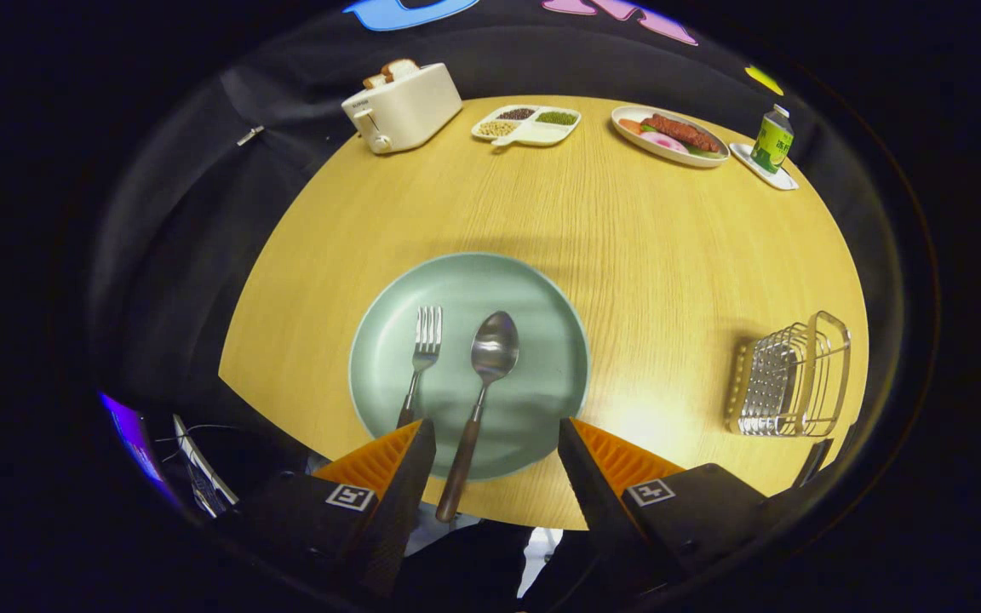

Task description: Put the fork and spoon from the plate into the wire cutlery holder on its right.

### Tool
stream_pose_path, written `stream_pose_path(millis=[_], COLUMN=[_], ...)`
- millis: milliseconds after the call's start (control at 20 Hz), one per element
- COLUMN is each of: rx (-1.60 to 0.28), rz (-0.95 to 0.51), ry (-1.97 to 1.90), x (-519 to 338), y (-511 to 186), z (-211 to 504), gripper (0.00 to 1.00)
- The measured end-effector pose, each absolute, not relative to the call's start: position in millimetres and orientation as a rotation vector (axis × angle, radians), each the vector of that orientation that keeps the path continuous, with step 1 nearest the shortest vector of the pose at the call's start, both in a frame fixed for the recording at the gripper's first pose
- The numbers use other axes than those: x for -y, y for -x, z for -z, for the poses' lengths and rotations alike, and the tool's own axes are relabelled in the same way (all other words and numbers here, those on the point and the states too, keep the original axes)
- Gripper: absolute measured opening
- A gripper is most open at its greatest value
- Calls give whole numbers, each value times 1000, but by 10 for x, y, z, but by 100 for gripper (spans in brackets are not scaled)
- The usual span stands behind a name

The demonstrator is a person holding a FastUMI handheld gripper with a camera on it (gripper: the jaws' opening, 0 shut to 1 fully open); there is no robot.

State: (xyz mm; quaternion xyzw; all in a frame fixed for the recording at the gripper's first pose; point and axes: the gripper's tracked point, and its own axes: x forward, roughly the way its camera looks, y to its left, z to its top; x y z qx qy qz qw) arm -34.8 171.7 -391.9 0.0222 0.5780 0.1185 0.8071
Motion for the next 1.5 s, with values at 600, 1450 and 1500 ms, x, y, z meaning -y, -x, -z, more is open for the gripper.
stream_pose_path(millis=[600, 1450, 1500], rx=[-1387, -1470, -1469], rz=[-240, -357, -368], ry=[49, 17, 3], x=[-1917, -1829, -1827], y=[430, 454, 446], z=[4418, 4274, 4192], gripper=[74, 11, 11])
